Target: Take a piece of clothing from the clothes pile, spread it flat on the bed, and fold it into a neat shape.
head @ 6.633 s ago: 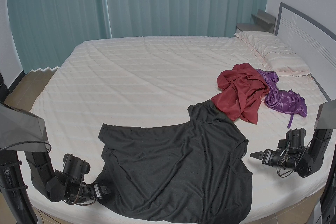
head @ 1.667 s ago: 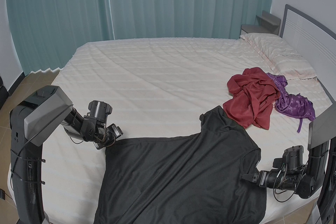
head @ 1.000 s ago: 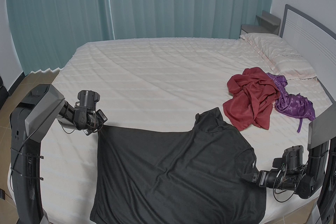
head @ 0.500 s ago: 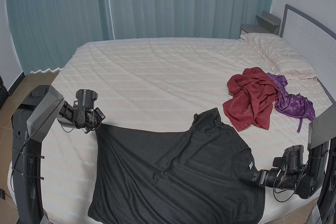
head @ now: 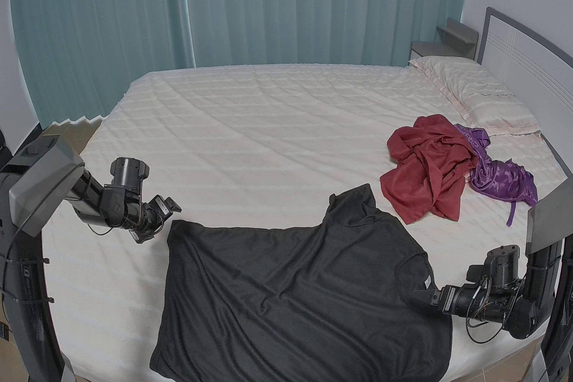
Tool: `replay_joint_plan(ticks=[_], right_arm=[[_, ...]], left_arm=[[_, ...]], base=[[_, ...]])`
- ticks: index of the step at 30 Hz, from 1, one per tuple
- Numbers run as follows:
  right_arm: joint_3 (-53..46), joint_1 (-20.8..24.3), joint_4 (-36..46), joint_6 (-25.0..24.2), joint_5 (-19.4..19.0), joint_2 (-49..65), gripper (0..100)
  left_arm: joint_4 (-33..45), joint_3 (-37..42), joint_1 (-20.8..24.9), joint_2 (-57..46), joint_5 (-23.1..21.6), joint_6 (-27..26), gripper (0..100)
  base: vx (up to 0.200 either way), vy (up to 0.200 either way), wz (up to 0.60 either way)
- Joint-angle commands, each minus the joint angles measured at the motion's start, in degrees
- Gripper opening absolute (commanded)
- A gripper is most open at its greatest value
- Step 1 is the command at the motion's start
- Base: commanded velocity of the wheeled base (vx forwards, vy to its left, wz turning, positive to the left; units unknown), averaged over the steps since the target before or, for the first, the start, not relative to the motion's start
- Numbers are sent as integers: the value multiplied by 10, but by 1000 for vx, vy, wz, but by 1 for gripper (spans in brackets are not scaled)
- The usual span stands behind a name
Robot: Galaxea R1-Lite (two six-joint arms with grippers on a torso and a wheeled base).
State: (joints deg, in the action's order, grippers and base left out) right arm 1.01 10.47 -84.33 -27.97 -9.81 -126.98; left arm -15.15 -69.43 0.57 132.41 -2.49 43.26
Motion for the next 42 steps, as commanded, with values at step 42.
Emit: replay_joint_plan(ticks=[42], right_arm=[[-9, 10, 21, -3, 22, 4, 100]], left_arm=[[-395, 612, 138, -52, 76, -9, 100]], base=[[-57, 0, 0]])
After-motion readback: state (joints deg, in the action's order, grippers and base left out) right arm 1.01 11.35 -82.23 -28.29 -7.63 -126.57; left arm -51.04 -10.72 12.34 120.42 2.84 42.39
